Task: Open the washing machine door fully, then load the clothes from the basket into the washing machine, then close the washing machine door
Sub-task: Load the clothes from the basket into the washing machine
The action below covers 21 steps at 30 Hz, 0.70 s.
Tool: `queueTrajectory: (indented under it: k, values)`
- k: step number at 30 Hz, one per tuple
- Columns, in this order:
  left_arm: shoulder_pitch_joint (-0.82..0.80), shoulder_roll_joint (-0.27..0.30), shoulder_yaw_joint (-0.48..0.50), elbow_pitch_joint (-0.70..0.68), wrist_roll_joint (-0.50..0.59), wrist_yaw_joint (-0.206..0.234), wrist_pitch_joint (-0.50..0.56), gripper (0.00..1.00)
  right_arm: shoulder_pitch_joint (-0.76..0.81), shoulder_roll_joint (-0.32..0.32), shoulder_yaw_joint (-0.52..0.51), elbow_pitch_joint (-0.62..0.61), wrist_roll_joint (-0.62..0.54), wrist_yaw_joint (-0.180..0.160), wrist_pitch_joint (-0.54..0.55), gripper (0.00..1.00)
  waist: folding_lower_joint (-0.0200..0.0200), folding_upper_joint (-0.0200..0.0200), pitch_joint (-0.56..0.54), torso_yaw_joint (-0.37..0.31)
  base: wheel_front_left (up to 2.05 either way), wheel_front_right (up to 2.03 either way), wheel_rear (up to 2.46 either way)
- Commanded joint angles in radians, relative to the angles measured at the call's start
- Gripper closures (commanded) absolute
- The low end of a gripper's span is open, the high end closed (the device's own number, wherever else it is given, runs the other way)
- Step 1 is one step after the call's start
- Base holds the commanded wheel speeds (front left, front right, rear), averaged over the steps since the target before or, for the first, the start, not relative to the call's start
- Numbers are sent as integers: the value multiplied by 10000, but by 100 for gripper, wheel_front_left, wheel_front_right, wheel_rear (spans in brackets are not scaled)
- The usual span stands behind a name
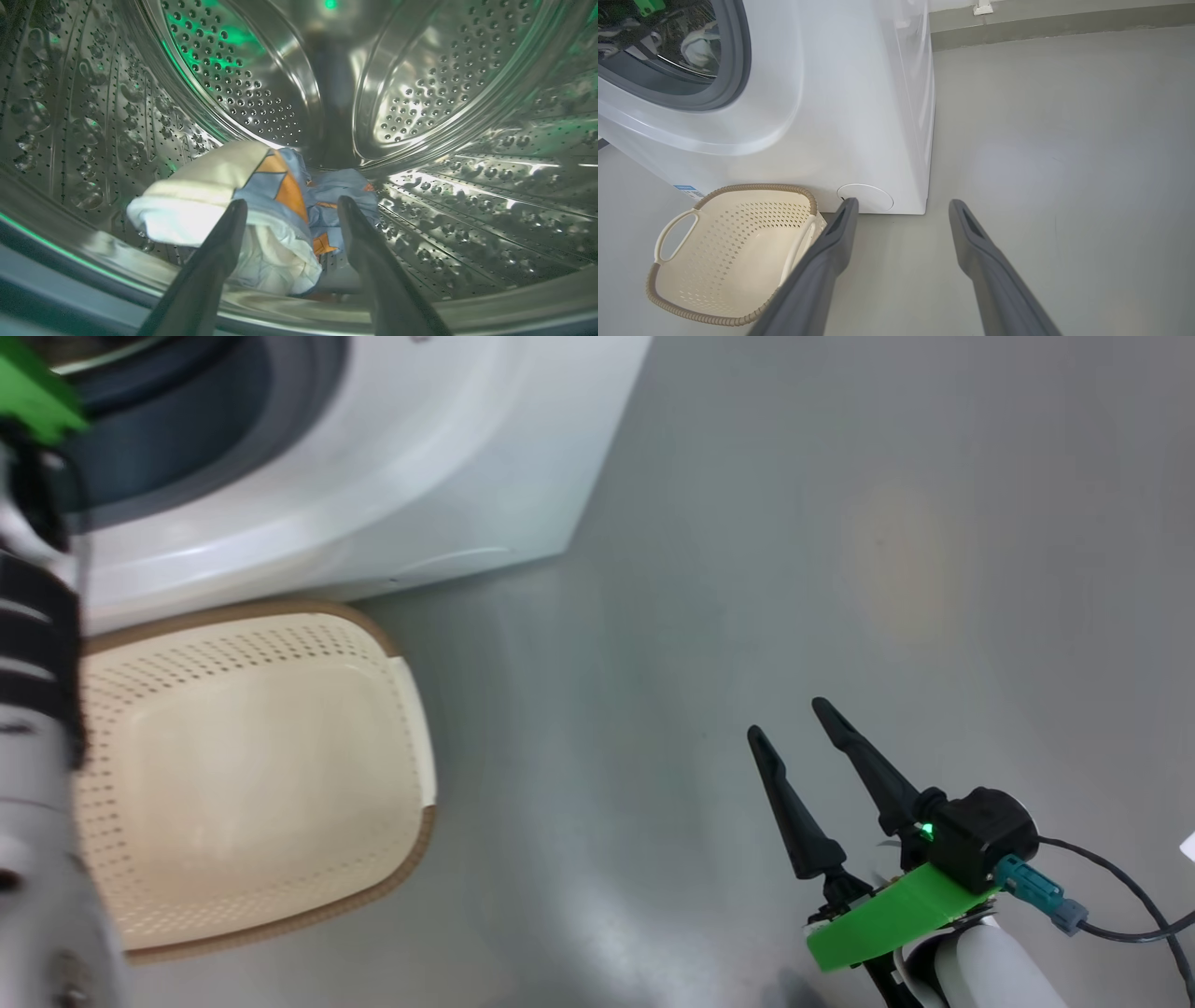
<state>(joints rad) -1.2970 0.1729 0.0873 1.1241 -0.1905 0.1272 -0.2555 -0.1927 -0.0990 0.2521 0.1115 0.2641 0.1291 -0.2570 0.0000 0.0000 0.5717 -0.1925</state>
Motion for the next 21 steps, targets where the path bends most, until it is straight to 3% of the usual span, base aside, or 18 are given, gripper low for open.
queueTrajectory:
  k: [1,9,21]
  values:
    - [271,298,70,-311,-4,-3,-60,0,70,-13,179,-165,123,16,-48,0,0,0,-375,382,0,0,0]
    - [2088,-605,45,-1552,-39,-474,-61,0,170,-139,50,10,36,16,-48,0,0,0,-1096,1204,0,0,0]
    - [4679,-1210,-431,-3466,-208,-999,-62,0,657,-215,-480,48,-73,16,-48,0,0,0,-2183,2023,0,0,0]
